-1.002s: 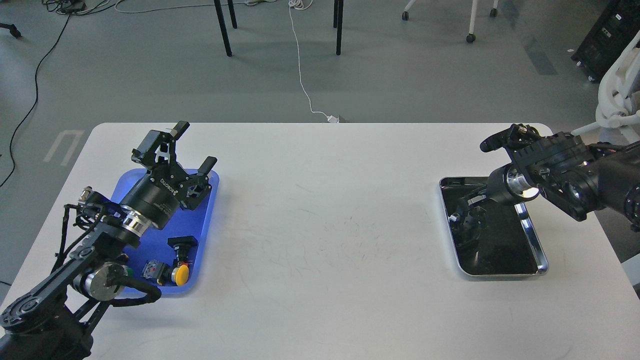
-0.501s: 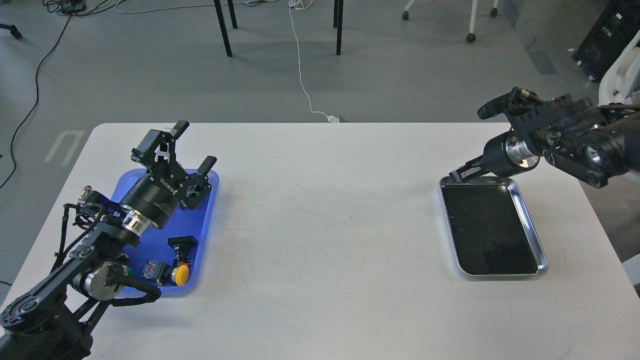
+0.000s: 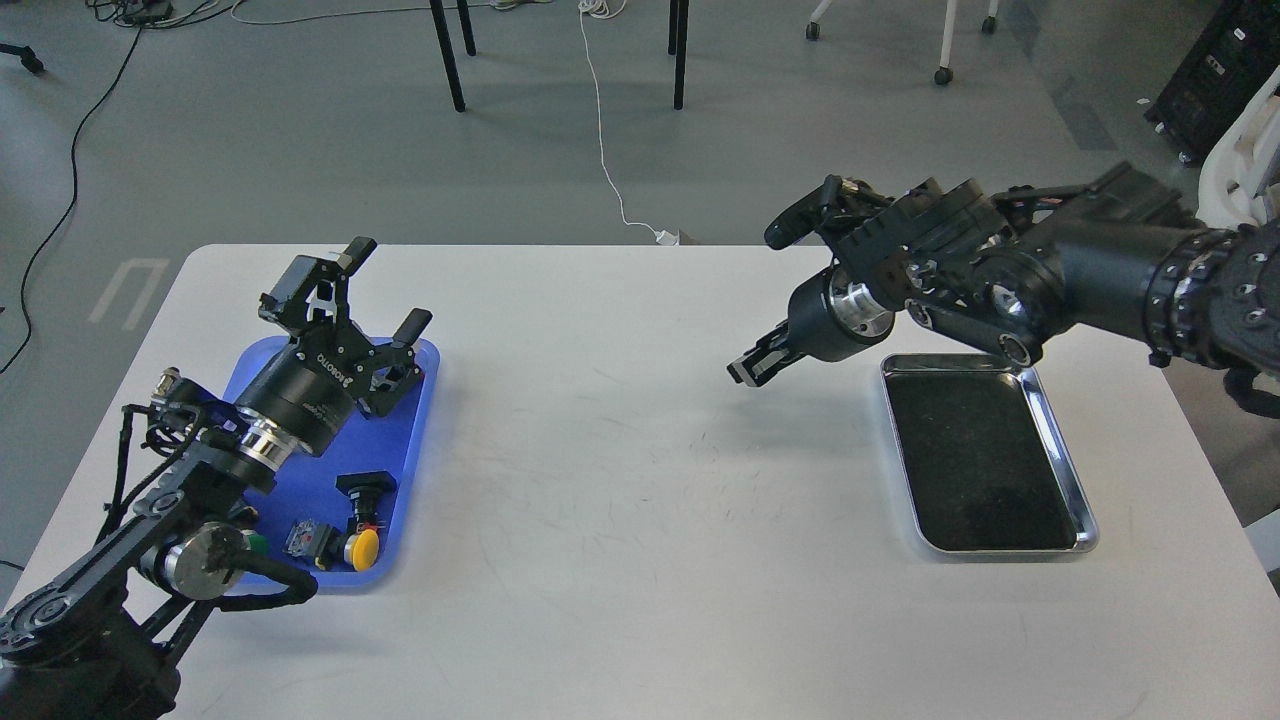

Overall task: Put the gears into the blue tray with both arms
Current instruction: 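Lift the part and carry it toward the table center, then release the black part on the table and retract the right gripper, then reach the left gripper toward the black part on the table, then close the left gripper on the black part, then carry the black part into the blue tray and release it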

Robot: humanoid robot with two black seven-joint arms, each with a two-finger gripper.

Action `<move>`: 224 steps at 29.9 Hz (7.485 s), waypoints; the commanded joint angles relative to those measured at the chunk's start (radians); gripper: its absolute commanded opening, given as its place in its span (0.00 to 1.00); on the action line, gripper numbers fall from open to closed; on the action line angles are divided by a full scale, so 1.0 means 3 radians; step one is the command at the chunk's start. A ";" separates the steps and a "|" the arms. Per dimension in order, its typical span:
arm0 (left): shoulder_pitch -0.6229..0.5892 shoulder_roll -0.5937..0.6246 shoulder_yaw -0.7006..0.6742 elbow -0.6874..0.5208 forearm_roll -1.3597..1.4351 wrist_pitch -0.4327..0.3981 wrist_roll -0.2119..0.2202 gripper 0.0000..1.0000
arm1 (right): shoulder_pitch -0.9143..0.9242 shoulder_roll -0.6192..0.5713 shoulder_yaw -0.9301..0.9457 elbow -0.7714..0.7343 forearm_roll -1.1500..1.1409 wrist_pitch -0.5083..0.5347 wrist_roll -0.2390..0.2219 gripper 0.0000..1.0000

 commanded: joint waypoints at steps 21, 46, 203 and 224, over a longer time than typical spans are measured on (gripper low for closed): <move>0.0056 0.0042 -0.0012 -0.0006 -0.0010 0.0000 -0.0005 0.98 | -0.0373 0.0131 -0.0008 0.0094 0.0157 -0.0357 0.0001 0.20; 0.0076 0.0037 -0.0012 -0.0006 -0.0010 0.0000 -0.0005 0.98 | -0.0501 0.0131 -0.0013 0.0222 0.0157 -0.0695 0.0001 0.24; -0.1985 0.1341 0.2964 0.1390 0.4444 0.0460 -0.0366 0.14 | -0.3508 -0.1991 0.4119 0.0672 0.3439 0.0193 0.0001 0.98; -0.1985 0.1034 0.2974 0.1809 0.4352 0.0568 -0.0366 0.17 | -0.3528 -0.1970 0.4144 0.0672 0.3439 0.0193 0.0001 0.98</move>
